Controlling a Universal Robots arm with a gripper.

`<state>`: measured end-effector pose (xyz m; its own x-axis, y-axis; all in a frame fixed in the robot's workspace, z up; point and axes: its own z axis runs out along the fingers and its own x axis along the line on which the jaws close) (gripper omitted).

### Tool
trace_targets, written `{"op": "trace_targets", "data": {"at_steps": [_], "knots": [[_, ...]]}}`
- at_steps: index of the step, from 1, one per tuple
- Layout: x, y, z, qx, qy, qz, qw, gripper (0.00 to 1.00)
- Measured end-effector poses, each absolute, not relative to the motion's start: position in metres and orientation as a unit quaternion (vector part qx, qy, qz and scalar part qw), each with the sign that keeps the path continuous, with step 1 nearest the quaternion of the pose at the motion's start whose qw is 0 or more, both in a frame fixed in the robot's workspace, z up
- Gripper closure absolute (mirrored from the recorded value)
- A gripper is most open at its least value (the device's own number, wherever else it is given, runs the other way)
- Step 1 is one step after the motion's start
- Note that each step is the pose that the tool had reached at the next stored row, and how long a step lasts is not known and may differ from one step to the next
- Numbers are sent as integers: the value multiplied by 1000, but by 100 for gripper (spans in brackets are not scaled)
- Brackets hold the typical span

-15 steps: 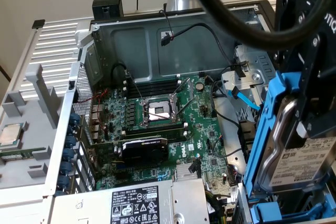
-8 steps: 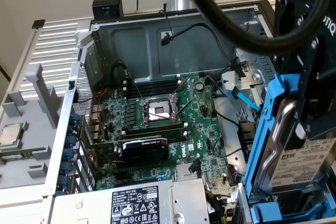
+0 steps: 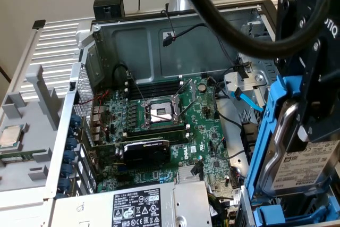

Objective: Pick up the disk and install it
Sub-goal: 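Insert the disk into the insertion slot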

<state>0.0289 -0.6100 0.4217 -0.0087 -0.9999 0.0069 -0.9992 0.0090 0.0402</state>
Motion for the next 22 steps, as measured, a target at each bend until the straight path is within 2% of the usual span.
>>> {"op": "trace_targets", "data": {"at_steps": [22], "knots": [[29,-609,419,704,-710,-12,17,63]]}}
